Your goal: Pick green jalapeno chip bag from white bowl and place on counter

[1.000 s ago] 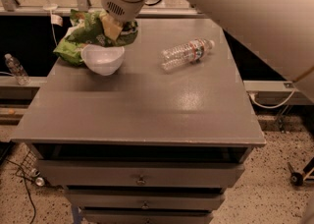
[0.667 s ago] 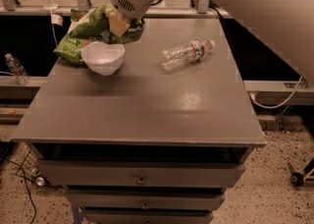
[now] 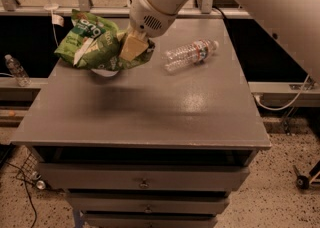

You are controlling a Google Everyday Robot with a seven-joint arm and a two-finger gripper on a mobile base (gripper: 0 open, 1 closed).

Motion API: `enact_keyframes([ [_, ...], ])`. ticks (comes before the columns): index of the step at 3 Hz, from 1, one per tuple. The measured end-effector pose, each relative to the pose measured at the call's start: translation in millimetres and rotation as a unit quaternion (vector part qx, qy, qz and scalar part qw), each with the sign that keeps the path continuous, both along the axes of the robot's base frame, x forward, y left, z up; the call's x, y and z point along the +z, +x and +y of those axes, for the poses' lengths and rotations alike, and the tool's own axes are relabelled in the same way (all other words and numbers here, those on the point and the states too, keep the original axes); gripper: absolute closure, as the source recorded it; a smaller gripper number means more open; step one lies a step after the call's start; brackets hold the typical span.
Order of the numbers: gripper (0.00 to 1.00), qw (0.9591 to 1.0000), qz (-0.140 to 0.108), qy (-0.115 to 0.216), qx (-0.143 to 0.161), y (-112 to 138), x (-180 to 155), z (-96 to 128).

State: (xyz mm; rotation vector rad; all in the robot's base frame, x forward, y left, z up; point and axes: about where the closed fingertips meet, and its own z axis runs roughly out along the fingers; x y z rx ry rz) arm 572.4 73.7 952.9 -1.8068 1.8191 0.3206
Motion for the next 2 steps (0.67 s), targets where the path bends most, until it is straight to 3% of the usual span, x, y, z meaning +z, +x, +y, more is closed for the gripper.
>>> enact_keyframes([
  [1, 1.00, 0.9965, 0.004, 0.003, 0.084, -17.9, -10.5, -0.4],
  [2, 1.00, 0.9845, 0.007, 0.004, 0.175, -34.8, -36.3, 12.4],
])
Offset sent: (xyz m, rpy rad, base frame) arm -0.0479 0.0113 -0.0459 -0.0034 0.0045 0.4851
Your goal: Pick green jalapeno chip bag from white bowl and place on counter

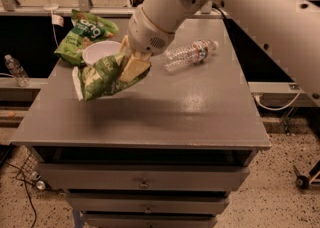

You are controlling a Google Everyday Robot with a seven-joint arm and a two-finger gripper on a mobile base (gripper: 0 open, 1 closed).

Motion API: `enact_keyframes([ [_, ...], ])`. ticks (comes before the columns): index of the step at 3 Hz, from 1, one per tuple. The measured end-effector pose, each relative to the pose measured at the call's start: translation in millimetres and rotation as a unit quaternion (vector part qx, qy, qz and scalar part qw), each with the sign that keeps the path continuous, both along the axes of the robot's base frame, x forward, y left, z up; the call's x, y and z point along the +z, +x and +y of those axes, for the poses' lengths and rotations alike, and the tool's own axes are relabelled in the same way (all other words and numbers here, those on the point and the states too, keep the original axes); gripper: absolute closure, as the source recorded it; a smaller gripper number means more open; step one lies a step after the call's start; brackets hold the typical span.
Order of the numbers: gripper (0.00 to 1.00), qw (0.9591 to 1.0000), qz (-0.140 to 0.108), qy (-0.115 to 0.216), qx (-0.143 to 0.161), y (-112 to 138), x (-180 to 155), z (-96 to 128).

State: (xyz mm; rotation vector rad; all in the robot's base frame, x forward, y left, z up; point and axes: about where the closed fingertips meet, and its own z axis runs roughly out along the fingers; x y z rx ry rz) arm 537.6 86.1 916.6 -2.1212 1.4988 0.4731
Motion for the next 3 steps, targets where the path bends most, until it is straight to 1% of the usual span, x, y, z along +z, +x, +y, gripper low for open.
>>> enact_keyframes([
  [1, 1.00, 0.9991, 0.011, 0.008, 0.040, -4.8, -21.9, 11.2],
  [2, 0.82, 0.9988, 0.024, 0.004, 0.042, 0.1, -49.4, 24.5],
  [3, 0.58, 0.9987, 0.024, 0.004, 0.044, -0.5, -50.2, 25.8],
])
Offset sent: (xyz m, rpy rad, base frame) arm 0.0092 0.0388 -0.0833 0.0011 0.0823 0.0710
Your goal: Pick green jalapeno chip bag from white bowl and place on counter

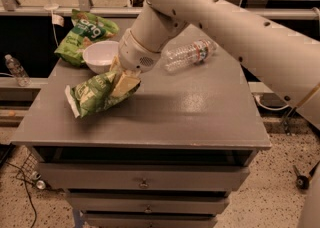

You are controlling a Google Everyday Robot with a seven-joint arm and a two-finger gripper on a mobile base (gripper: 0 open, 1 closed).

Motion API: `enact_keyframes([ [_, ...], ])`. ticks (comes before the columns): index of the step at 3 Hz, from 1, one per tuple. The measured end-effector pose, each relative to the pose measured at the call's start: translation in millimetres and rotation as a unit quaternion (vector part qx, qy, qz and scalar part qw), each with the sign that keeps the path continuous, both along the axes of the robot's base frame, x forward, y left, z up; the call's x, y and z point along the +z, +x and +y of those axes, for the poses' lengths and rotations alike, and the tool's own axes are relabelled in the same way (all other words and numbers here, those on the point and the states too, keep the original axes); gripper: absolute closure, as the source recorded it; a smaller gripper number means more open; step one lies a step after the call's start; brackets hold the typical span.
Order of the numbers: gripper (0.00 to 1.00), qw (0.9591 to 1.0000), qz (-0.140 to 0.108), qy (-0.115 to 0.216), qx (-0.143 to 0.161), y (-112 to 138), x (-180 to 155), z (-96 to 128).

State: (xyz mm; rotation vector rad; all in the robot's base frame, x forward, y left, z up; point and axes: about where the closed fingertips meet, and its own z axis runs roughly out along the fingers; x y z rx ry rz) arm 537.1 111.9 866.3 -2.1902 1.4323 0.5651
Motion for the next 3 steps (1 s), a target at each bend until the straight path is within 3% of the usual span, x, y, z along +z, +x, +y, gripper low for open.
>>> enact_keyframes([
  [1, 0.28, 1.0000, 0.001, 0.000, 0.002, -0.9, -1.2, 1.9],
  [2, 0.05, 1.0000, 0.001, -0.001, 0.003, -1.5, -1.9, 3.0],
  [3, 0.00, 1.0000, 0.002, -0.001, 0.004, -1.9, -2.4, 4.0],
])
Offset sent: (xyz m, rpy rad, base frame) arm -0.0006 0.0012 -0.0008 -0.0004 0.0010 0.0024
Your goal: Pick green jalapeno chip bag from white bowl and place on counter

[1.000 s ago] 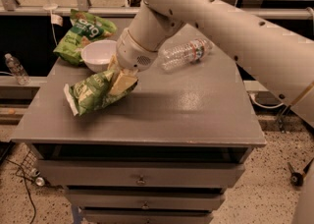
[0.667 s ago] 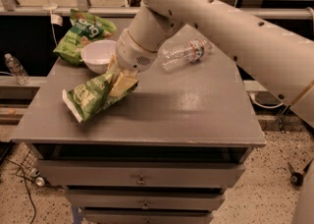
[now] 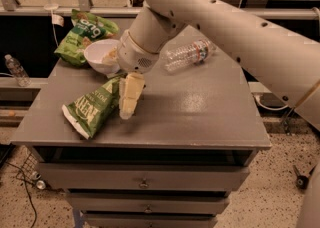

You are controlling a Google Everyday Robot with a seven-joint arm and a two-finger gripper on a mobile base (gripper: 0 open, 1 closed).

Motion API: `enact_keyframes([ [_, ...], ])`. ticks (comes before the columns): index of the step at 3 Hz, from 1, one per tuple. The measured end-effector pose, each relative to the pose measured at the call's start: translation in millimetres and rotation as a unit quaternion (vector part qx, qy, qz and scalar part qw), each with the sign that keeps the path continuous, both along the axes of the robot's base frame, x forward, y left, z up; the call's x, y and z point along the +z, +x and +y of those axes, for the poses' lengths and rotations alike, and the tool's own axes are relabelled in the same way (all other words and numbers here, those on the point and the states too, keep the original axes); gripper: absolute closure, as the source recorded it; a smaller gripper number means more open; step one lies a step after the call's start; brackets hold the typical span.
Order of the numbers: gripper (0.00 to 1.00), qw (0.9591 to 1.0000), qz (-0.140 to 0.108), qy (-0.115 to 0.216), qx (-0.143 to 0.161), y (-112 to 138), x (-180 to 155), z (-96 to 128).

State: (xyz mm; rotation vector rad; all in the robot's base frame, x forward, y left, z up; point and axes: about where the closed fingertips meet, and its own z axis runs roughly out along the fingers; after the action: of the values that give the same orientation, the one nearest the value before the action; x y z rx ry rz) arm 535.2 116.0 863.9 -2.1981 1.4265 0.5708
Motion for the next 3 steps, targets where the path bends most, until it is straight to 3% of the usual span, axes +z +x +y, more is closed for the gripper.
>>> enact_keyframes([
  [1, 0.00, 1.0000, 0.000, 0.000, 0.000, 0.0, 0.0, 0.0],
  [3, 0.00, 0.9961, -0.023, -0.045, -0.072, -8.0, 42.4, -72.7],
])
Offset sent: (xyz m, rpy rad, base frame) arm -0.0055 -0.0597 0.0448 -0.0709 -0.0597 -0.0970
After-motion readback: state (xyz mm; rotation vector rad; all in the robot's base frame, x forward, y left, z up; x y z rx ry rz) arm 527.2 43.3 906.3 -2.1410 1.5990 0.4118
